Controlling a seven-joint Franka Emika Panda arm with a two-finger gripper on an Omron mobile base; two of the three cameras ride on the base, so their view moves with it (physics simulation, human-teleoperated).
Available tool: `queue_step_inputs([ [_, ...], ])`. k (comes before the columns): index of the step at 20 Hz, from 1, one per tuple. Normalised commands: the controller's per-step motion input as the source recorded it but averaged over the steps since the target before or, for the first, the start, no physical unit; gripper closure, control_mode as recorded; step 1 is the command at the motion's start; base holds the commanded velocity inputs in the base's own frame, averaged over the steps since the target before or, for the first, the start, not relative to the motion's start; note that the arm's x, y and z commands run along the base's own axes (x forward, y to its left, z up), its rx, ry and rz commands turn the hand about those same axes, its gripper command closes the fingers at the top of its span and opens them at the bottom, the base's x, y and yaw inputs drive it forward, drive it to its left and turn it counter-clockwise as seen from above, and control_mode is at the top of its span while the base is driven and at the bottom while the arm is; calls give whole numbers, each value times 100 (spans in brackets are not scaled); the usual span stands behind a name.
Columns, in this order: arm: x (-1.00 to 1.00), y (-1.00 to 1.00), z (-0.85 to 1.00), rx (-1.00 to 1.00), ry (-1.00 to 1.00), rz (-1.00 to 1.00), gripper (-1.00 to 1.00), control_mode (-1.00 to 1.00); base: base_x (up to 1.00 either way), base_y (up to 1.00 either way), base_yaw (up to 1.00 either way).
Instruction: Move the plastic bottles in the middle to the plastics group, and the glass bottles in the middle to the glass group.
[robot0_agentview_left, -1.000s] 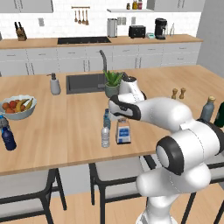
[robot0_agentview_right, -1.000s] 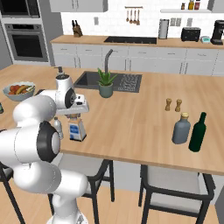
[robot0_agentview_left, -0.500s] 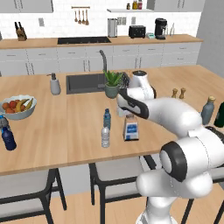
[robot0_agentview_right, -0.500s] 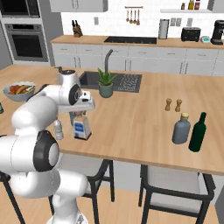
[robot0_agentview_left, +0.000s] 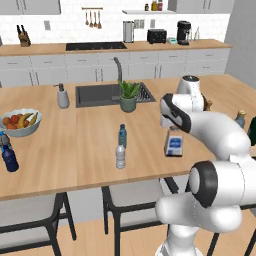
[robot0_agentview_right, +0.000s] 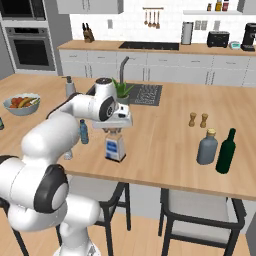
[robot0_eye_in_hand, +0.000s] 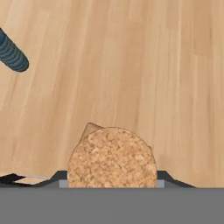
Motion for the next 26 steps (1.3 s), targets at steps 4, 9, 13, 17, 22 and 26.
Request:
queue_step_inputs([
  [4, 11, -100, 0, 0, 0, -3, 100, -100, 0, 0, 0],
  [9, 9, -100, 9, 0, 0, -4, 100, -100, 0, 0, 0],
  [13, 0, -100, 32, 0, 0, -6, 100, -100, 0, 0, 0],
  [17, 0, -96, 18, 0, 0, -7, 100, -100, 0, 0, 0],
  [22, 0, -88, 0, 0, 0, -7, 100, -100, 0, 0, 0],
  [26, -4, -64, -3, 0, -2, -2, 100, -100, 0, 0, 0],
])
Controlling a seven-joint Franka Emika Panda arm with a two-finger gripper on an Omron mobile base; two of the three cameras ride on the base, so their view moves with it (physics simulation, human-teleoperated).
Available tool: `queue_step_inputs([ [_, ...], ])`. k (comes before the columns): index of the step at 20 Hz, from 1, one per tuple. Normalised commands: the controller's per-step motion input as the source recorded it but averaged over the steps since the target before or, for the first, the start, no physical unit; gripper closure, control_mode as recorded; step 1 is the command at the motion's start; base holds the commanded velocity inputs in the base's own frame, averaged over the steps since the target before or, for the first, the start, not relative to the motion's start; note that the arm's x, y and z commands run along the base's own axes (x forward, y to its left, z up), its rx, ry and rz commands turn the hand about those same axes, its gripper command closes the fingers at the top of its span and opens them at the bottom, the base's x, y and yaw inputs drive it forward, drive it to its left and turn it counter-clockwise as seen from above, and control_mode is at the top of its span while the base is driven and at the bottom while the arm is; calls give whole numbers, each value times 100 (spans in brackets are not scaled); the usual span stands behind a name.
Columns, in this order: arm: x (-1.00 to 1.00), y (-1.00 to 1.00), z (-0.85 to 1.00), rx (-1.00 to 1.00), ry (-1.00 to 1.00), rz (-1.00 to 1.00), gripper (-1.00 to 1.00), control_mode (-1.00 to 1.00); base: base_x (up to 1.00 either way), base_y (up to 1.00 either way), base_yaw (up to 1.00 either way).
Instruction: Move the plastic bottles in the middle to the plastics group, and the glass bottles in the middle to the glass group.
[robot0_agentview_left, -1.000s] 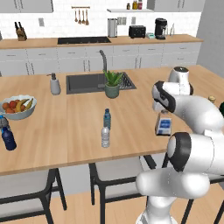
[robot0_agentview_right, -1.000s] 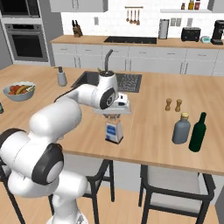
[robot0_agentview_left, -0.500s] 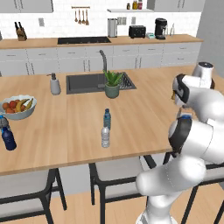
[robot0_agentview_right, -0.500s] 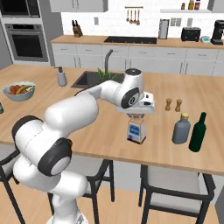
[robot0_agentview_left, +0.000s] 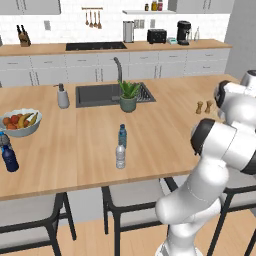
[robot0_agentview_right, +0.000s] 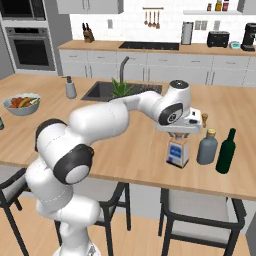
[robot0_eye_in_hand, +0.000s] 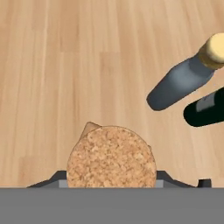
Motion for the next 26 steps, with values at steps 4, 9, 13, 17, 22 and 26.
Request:
queue_step_inputs([
  [4, -10, -49, -13, 0, -5, 0, 100, -100, 0, 0, 0],
  [9, -1, -37, -25, 0, 0, 0, 100, -100, 0, 0, 0],
  [13, 3, -23, -4, 0, 2, 0, 100, -100, 0, 0, 0],
  [17, 10, -20, -1, 0, 6, 0, 100, -100, 0, 0, 0],
  [22, 7, -19, -4, 0, 6, 1, 100, -100, 0, 0, 0],
  [26, 0, 0, -36, 0, 0, 0, 100, -100, 0, 0, 0],
])
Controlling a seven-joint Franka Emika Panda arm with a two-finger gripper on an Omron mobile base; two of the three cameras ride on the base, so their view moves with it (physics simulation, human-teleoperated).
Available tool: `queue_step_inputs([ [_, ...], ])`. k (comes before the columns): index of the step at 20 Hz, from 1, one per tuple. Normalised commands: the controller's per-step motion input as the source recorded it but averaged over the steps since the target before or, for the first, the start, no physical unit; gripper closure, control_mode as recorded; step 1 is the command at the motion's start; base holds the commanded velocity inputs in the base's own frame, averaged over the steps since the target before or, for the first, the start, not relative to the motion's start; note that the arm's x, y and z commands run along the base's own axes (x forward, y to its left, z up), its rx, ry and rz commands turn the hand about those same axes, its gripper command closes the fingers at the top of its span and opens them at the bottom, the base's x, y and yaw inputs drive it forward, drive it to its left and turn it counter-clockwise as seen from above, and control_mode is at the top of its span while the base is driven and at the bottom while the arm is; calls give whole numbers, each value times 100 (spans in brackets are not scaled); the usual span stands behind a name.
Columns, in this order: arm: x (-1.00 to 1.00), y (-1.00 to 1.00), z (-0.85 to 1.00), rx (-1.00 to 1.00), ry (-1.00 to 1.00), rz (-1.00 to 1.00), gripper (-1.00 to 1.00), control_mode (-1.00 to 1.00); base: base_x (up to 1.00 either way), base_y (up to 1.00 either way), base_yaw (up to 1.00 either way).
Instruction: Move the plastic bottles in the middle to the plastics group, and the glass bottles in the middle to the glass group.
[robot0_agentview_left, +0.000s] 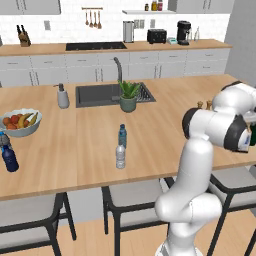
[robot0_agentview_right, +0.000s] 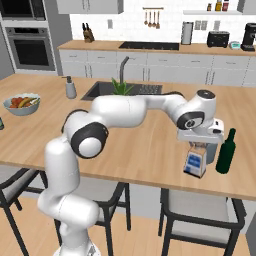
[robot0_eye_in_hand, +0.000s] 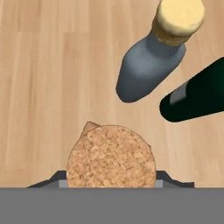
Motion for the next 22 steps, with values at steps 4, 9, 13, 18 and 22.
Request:
queue_step_inputs([
  [4, 0, -3, -57, 0, 0, 0, 100, -100, 0, 0, 0],
  [9, 0, -2, -53, 0, 0, 0, 100, -100, 0, 0, 0],
  [13, 3, -1, -4, 0, -8, 0, 100, -100, 0, 0, 0],
  [18, 1, 0, 10, -3, -8, 1, 100, -100, 0, 0, 0],
  [22, 0, 2, 1, -5, -1, 1, 100, -100, 0, 0, 0],
])
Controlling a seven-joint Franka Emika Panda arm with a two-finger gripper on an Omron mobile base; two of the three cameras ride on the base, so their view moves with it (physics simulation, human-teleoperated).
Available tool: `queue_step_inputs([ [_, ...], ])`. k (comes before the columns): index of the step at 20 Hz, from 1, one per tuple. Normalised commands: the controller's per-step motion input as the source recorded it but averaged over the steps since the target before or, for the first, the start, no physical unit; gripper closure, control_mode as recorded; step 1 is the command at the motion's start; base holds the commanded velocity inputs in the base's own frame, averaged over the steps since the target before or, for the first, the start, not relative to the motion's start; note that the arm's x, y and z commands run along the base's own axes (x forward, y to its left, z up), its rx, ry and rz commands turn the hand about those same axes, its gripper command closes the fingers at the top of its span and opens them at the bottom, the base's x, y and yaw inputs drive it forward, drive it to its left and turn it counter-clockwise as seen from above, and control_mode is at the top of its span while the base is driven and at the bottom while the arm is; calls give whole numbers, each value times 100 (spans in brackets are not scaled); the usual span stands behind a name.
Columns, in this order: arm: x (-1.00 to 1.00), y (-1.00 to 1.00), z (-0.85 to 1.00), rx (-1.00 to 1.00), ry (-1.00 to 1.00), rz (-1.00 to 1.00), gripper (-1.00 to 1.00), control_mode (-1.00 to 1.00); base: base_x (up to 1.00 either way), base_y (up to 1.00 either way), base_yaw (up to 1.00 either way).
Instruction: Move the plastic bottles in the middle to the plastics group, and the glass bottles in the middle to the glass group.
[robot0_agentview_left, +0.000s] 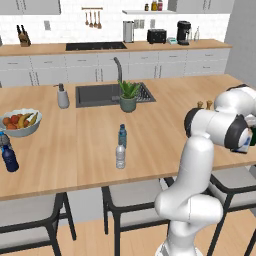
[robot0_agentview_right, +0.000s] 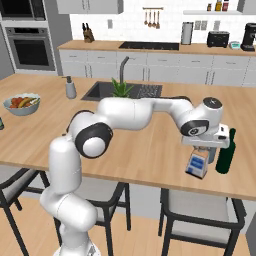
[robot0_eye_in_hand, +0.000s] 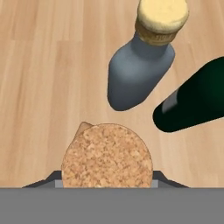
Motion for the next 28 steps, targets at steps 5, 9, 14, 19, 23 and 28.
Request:
queue_step_inputs([
  [5, 0, 15, -3, -8, 0, 0, 100, -100, 0, 0, 0],
  [9, 0, 6, -8, -1, 0, 0, 100, -100, 0, 0, 0],
  [14, 0, 0, 0, 0, 0, 0, -100, -100, 0, 0, 0],
  [19, 0, 0, 0, 0, 0, 0, -100, -100, 0, 0, 0],
  [23, 0, 0, 0, 0, 0, 0, -100, -100, 0, 0, 0],
  [28, 0, 0, 0, 0, 0, 0, -100, -100, 0, 0, 0],
])
